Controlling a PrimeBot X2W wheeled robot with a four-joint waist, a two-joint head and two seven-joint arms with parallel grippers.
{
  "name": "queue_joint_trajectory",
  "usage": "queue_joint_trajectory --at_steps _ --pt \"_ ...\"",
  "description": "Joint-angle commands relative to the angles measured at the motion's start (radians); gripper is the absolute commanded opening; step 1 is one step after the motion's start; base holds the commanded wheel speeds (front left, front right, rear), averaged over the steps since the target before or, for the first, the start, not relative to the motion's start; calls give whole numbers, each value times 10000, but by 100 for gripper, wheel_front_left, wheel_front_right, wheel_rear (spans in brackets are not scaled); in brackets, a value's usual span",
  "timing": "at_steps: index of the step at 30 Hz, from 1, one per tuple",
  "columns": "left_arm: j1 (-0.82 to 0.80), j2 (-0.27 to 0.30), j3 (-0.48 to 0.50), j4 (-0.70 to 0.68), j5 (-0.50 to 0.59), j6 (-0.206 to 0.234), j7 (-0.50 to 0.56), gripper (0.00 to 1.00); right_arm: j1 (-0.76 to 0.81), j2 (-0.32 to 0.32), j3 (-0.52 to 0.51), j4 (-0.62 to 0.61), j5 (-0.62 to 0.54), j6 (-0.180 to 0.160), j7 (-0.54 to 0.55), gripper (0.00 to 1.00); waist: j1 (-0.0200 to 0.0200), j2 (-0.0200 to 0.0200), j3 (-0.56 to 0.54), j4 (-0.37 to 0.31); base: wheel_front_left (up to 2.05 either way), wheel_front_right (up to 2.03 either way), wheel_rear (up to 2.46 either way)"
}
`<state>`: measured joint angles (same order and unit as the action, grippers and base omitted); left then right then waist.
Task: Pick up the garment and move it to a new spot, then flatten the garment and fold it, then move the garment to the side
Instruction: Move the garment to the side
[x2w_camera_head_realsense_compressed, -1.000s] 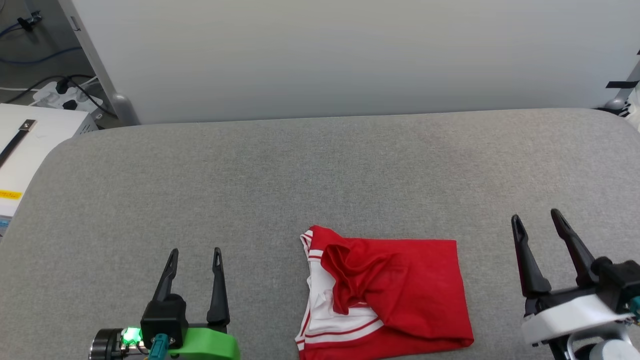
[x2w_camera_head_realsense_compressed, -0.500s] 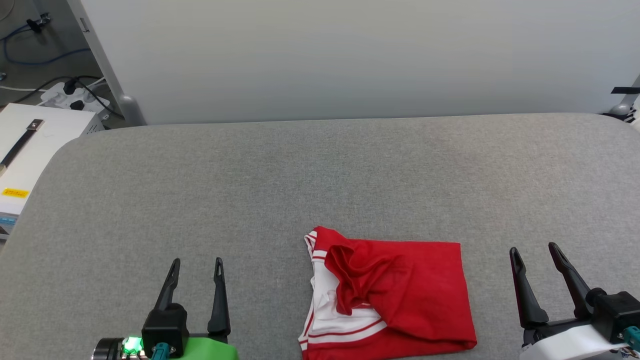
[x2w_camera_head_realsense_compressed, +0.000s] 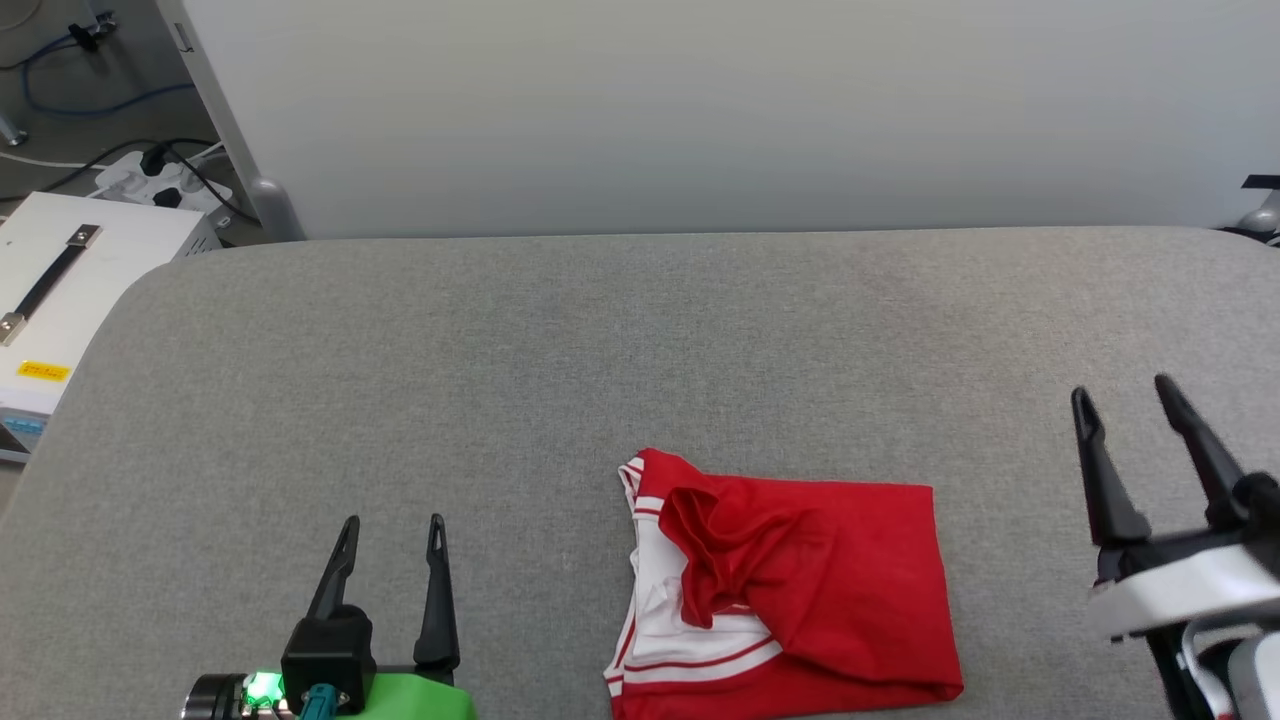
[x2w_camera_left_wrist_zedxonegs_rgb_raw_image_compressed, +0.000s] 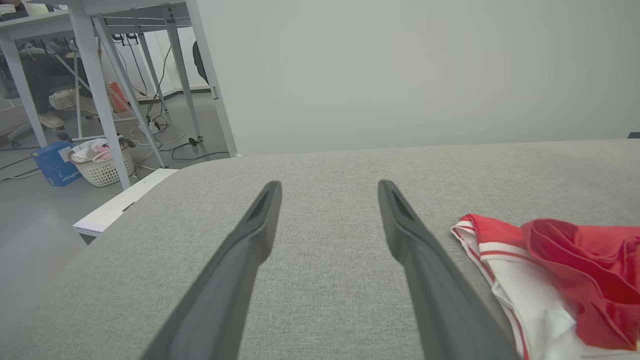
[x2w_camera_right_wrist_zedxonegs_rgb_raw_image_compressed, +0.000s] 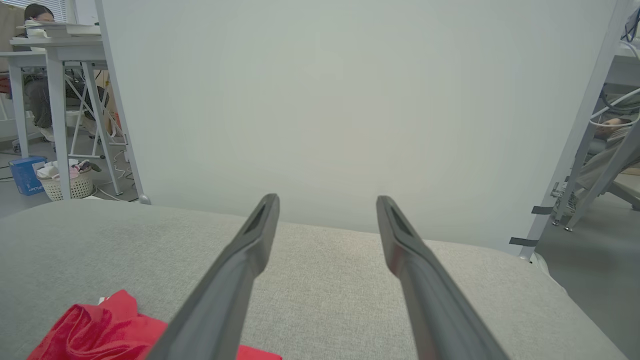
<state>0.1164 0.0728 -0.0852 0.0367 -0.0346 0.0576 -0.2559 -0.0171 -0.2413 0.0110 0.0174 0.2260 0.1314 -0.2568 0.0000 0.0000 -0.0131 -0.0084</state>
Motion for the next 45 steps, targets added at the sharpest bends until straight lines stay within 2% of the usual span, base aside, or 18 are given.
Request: queue_joint_trajectory --at_steps 1,5,10,14,18,22,26,34,43,44,45 --pt "-90 17 45 -38 41 -34 -59 100 -519 -265 54 78 235 -7 107 100 0 0 62 48 0 0 0" --pt "-218 20 40 -55 57 -74 -59 100 -1561 -990 452 207 1345 -7 1477 100 0 0 216 142 0 0 0" --pt "-376 10 56 -86 66 -64 -59 100 -2491 -1953 1251 417 3260 -7 4265 100 0 0 505 254 0 0 0" --pt "-527 -17 18 -103 55 -56 -59 100 -2668 -2548 1811 673 4786 -7 6576 100 0 0 776 371 0 0 0" --pt "-752 -45 -59 -97 52 -79 -59 100 -2578 -2813 2074 1012 6080 -7 8244 100 0 0 1104 553 0 0 0" --pt "-989 -64 -92 -88 52 -86 -59 100 -2370 -2970 2417 1221 6830 -7 9277 100 0 0 1403 729 0 0 0" --pt "-1196 -76 -117 -97 68 -98 -59 100 -2218 -2912 2740 1534 7309 -7 9746 100 0 0 1711 892 0 0 0" --pt "-1581 -91 -144 -75 91 -137 -59 100 -2284 -2615 3585 2148 7669 -7 9856 100 0 0 2245 1151 0 0 0" --pt "-1811 -121 -225 22 75 -131 -59 100 -2442 -2338 4564 2608 7832 -7 8981 100 0 0 2387 1317 0 0 0" --pt "-1811 -124 -226 35 72 -128 -59 100 -2489 -2360 4628 2601 7834 -7 8826 48 0 0 2372 1320 0 0 0" --pt "-1804 -126 -227 50 68 -123 -59 100 -2574 -2421 4689 2569 7789 -7 8553 19 0 0 2352 1322 0 0 0"
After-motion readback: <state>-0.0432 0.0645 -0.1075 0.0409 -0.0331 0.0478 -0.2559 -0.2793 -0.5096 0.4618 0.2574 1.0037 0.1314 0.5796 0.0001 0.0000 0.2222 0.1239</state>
